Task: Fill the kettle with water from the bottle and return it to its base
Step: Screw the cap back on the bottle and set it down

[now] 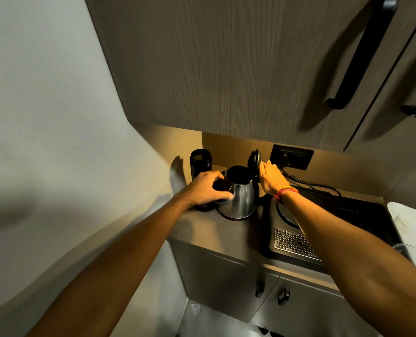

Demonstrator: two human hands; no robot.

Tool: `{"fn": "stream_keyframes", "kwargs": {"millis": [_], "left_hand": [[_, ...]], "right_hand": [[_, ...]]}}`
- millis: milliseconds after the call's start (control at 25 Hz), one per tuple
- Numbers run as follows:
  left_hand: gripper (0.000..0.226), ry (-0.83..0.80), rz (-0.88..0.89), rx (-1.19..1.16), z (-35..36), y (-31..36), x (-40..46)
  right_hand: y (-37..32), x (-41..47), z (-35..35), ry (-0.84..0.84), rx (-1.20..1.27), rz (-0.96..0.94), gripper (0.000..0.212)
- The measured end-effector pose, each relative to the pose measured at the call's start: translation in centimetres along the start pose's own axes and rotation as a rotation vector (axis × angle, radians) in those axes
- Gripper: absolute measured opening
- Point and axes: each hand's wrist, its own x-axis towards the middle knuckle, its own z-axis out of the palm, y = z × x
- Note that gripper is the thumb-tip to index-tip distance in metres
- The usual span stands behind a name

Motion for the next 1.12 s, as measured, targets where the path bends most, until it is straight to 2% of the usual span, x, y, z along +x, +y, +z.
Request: {"fn": "stream_keyframes", "kwargs": {"millis": [40, 120, 160, 240, 280, 360, 440, 520, 680, 760, 840, 920, 960, 1040, 1120], "left_hand": [[0.072, 0.064, 0.041, -0.007, -1.0, 1.3, 0.7], [0.077, 0.23, 0.103, 0.068, -3.1, 3.3, 1.8], [0.079, 0.312, 0.107, 0.124, -4.2, 3.8, 2.2], [0.081, 0.423, 0.045, 0.217, -6.3, 3.9, 3.2], [0.082, 0.428, -0.026, 0.256, -7.1, 3.5, 3.5], [0.082, 0.349, -0.183, 0.323, -8.1, 2.6, 3.8], [0.081, 0.294, -0.243, 0.345, -8.3, 2.0, 4.0], [0.078, 0.258, -0.225, 0.36, -8.7, 1.9, 4.2], [0.065, 0.077, -0.133, 0.431, -9.9, 2.5, 4.6], [0.067, -0.001, -0.104, 0.377, -10.3, 2.9, 4.7], [0.068, -0.028, -0.09, 0.284, -10.6, 3.1, 4.8], [0.065, 0.033, -0.093, 0.268, -10.6, 3.1, 4.8], [0.068, 0.079, -0.118, 0.312, -10.5, 3.1, 4.7], [0.07, 0.117, -0.163, 0.405, -10.4, 3.0, 4.6], [0.059, 0.054, -0.138, 0.403, -10.3, 3.1, 4.8]], "right_hand": [[0.1, 0.7, 0.5, -0.043, 0.075, 0.081, 0.009], [1.9, 2.3, 1.6, 0.052, 0.069, 0.072, 0.029], [2.0, 2.8, 2.0, 0.067, 0.05, 0.048, 0.03], [2.2, 3.0, 2.2, 0.037, -0.026, 0.013, 0.03], [2.3, 2.8, 2.2, 0.032, -0.037, -0.005, 0.033], [2.4, 2.6, 2.3, 0.03, -0.042, -0.022, 0.028], [2.5, 2.8, 2.1, 0.019, -0.043, -0.036, 0.027], [2.6, 2.9, 2.0, 0.013, -0.081, -0.052, 0.016], [2.8, 3.4, 2.3, 0.001, -0.085, -0.039, 0.021], [2.7, 3.3, 2.3, -0.015, -0.092, -0.022, 0.02], [2.9, 4.0, 2.3, -0.005, -0.14, -0.019, 0.046], [3.1, 4.3, 2.5, -0.001, -0.175, -0.044, 0.056], [3.3, 4.3, 2.7, -0.003, -0.176, -0.056, 0.049], [3.5, 4.3, 2.8, -0.002, -0.163, -0.068, 0.022], [3.8, 4.4, 2.8, -0.007, -0.179, -0.092, 0.024]]}}
